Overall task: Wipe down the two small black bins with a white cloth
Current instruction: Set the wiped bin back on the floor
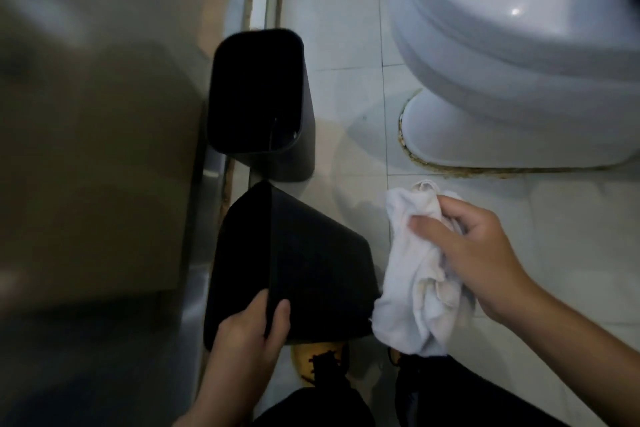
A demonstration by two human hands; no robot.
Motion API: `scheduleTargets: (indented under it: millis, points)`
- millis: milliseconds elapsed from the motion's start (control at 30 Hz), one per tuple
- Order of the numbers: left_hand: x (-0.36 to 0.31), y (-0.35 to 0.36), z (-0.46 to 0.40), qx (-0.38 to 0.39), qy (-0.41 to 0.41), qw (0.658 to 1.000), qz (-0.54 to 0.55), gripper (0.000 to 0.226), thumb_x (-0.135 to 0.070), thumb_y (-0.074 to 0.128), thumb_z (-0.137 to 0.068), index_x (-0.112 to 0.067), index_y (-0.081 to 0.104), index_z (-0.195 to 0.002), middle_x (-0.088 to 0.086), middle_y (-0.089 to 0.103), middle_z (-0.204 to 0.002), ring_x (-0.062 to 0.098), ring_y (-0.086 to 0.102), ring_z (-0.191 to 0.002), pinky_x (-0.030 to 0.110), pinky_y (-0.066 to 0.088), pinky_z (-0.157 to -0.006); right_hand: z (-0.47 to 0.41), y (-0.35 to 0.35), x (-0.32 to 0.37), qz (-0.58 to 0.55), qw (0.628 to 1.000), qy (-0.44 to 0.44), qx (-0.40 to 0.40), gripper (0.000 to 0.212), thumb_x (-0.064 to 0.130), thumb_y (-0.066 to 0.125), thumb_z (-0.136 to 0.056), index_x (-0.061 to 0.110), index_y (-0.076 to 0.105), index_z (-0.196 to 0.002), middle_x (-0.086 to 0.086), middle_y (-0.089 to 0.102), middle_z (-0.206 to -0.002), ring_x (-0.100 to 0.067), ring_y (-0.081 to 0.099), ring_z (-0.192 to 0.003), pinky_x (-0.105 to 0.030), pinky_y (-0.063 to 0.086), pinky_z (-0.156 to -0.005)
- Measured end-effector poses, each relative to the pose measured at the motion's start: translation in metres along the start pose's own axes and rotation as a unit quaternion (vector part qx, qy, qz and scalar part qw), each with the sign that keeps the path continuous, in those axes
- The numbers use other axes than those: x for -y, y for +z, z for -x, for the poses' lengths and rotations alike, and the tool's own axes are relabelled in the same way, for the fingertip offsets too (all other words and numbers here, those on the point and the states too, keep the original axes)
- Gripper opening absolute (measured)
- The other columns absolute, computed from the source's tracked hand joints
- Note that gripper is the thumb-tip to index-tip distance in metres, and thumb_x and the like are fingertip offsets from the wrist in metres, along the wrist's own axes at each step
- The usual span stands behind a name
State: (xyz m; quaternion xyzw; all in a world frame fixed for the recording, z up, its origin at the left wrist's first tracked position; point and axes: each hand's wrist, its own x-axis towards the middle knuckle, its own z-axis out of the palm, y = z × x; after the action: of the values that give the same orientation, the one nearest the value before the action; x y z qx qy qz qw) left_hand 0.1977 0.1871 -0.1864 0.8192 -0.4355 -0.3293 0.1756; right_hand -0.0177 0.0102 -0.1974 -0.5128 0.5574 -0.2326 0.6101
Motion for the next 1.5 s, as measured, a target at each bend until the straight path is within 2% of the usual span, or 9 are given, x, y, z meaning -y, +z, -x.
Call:
scheduleTargets:
  millis: [267,500,700,800,867,1000,1200,1367,1500]
  points:
    - [0.013,0.014,-0.003,-0.046,0.161,0.954,-0.247,0.032,-0.035,0.041,-0.087,-0.015,0.06,-0.069,0.0,0.049,-0.038,0.016,0.048,-0.028,0.025,0.033,-0.027,0.031,-0.015,0.08,-0.037,0.995,-0.021,0.093,0.01,0.021,0.072,-0.089,0.02,0.077,-0.097,0.005,0.076,-0.091,-0.011,0.072,-0.085,-0.022,0.053,-0.068]
    - [0.032,0.019,0.0,-0.071,0.197,0.916,-0.343,0.01,-0.02,0.065,-0.072,-0.016,0.057,-0.066,-0.002,0.049,-0.044,0.012,0.046,-0.029,0.023,0.034,-0.024,0.041,-0.019,0.114,-0.038,0.994,-0.042,0.097,0.017,0.023,0.071,-0.09,0.019,0.076,-0.106,0.003,0.076,-0.099,-0.017,0.073,-0.095,-0.032,0.054,-0.079]
    - [0.035,0.03,0.011,0.027,0.127,0.943,-0.305,0.035,-0.046,0.042,-0.078,-0.015,0.058,-0.078,0.002,0.056,-0.043,0.018,0.056,-0.034,0.024,0.037,-0.026,0.052,-0.015,0.148,-0.004,0.986,-0.08,0.144,0.021,0.027,0.074,-0.087,0.015,0.076,-0.104,-0.004,0.076,-0.099,-0.022,0.073,-0.094,-0.034,0.059,-0.08]
    - [0.018,-0.005,0.015,-0.004,0.055,0.98,-0.189,0.068,-0.074,0.021,-0.083,-0.024,0.062,-0.103,0.0,0.073,-0.089,0.018,0.07,-0.085,0.033,0.054,-0.068,0.062,-0.014,0.171,0.019,0.982,-0.104,0.157,0.016,0.024,0.074,-0.087,0.015,0.076,-0.1,-0.002,0.077,-0.095,-0.016,0.073,-0.088,-0.025,0.056,-0.072]
    - [-0.026,-0.059,0.02,-0.085,0.025,0.994,0.062,0.053,-0.065,0.026,-0.092,-0.026,0.062,-0.101,-0.006,0.074,-0.092,0.017,0.07,-0.091,0.037,0.054,-0.081,0.073,-0.016,0.186,0.03,0.979,-0.128,0.159,0.012,0.022,0.074,-0.089,0.015,0.076,-0.098,0.002,0.076,-0.092,-0.012,0.072,-0.085,-0.022,0.054,-0.069]
    - [-0.149,-0.132,0.03,0.053,0.011,0.888,0.457,0.04,-0.055,0.045,-0.092,-0.025,0.058,-0.116,-0.003,0.073,-0.108,0.019,0.071,-0.098,0.041,0.055,-0.088,0.099,-0.026,0.217,0.053,0.972,-0.189,0.128,0.02,0.032,0.074,-0.086,0.022,0.076,-0.103,0.01,0.074,-0.098,-0.003,0.068,-0.093,-0.016,0.05,-0.077]
    - [-0.26,-0.113,0.069,-0.021,0.066,0.909,0.41,0.085,-0.067,0.073,-0.055,-0.021,0.051,-0.123,-0.006,0.064,-0.115,0.009,0.064,-0.104,0.034,0.053,-0.092,0.141,-0.057,0.25,0.122,0.951,-0.272,0.084,0.028,0.012,0.056,-0.101,0.033,0.072,-0.109,0.004,0.062,-0.117,0.008,0.055,-0.11,-0.004,0.037,-0.088]
    - [-0.297,-0.1,0.066,-0.043,0.023,0.874,0.483,0.02,-0.024,0.062,-0.092,-0.01,0.069,-0.104,0.012,0.074,-0.101,0.026,0.07,-0.095,0.043,0.055,-0.088,0.163,-0.123,0.255,0.073,0.959,-0.272,-0.006,0.038,-0.007,0.056,-0.092,0.027,0.071,-0.103,0.017,0.07,-0.105,-0.002,0.065,-0.099,-0.018,0.05,-0.082]
    - [-0.358,-0.086,0.057,0.041,-0.017,0.827,0.56,0.019,-0.011,0.057,-0.093,-0.001,0.068,-0.105,0.023,0.072,-0.101,0.038,0.068,-0.099,0.052,0.051,-0.09,0.144,-0.171,0.248,0.005,0.964,-0.242,-0.107,0.04,-0.011,0.05,-0.091,0.022,0.072,-0.088,0.011,0.073,-0.098,-0.002,0.066,-0.095,-0.016,0.047,-0.078]
